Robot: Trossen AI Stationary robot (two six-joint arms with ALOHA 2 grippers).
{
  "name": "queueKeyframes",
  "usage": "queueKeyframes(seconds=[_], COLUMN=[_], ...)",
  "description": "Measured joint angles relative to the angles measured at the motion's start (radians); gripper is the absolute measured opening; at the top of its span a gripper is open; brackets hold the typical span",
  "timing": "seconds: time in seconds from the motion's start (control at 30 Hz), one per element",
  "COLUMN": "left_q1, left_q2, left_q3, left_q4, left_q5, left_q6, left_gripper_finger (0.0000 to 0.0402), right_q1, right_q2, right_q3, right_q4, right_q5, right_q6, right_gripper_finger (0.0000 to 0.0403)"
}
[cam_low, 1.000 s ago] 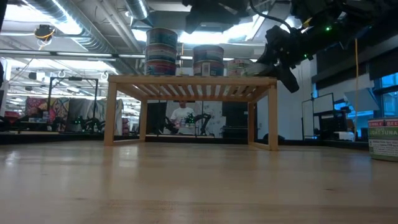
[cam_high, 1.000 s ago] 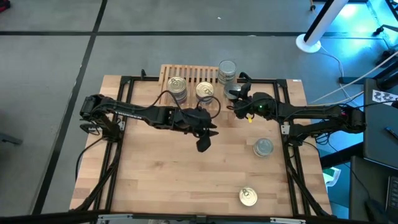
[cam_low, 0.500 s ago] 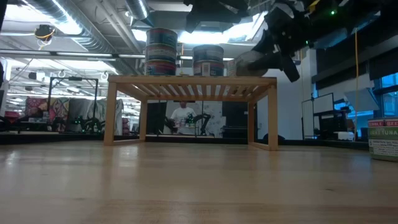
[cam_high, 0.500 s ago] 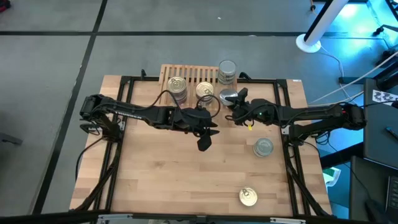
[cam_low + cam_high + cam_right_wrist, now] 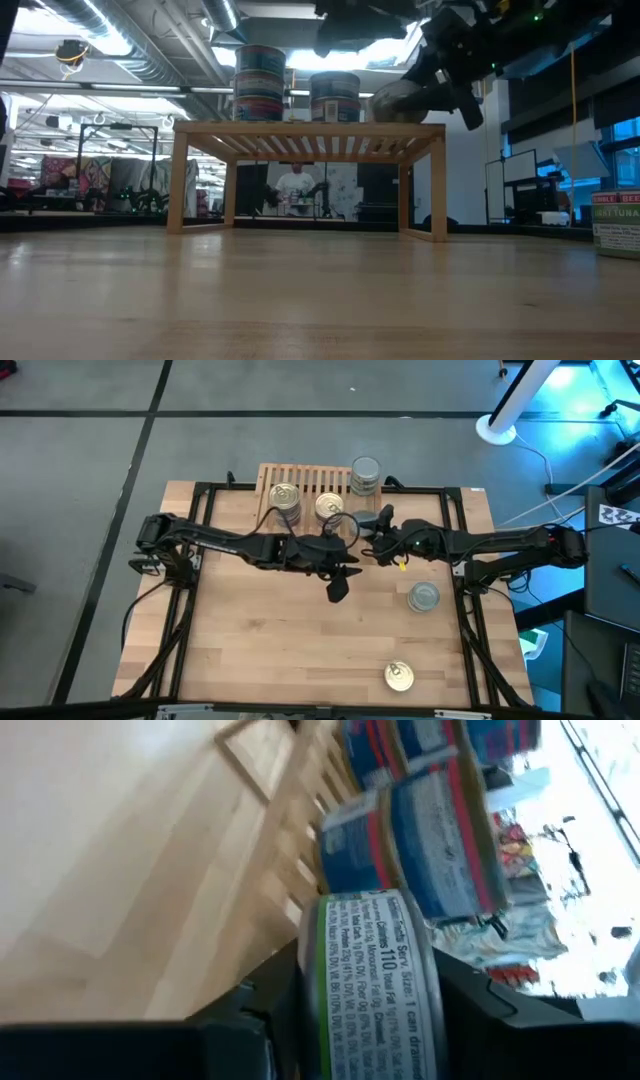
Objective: Stack canned seafood by type on shelf
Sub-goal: Put the green tuna can on the shelf
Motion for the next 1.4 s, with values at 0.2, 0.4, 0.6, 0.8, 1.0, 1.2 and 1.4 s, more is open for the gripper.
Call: queueKeyframes(seconds=[0.2, 0.4, 0.6, 0.8, 1.0, 1.2, 1.4], left_q1=[0.012, 0.036, 0.063, 0.076, 0.092, 0.097, 0.096], left_q2=[0.013, 0.022, 0.048, 0.103, 0.113, 0.113, 0.113], left_q3=[0.000, 0.000, 0.000, -0.001, -0.001, -0.001, -0.001], left_q4=[-0.007, 0.018, 0.036, 0.092, 0.123, 0.124, 0.117], left_q5=[-0.040, -0.110, -0.165, -0.236, -0.315, -0.350, -0.360], left_q6=[0.001, 0.000, -0.030, -0.031, -0.076, -0.112, -0.115], left_gripper_finger=[0.0131, 0.0131, 0.0131, 0.0131, 0.0131, 0.0131, 0.0131], right_q1=[0.000, 0.000, 0.000, 0.000, 0.000, 0.001, 0.001], right_q2=[0.010, 0.015, 0.016, 0.016, 0.016, 0.016, 0.016], right_q3=[0.000, 0.000, 0.000, 0.000, 0.000, 0.000, 0.000], right_q4=[0.001, 0.005, 0.019, 0.072, 0.077, 0.077, 0.077], right_q5=[-0.004, 0.001, 0.001, 0.000, -0.011, -0.035, -0.035], right_q6=[-0.001, 0.000, -0.001, -0.002, -0.001, -0.001, -0.001], right_gripper_finger=[0.0194, 0.0216, 0.0234, 0.0243, 0.0244, 0.0244, 0.0244])
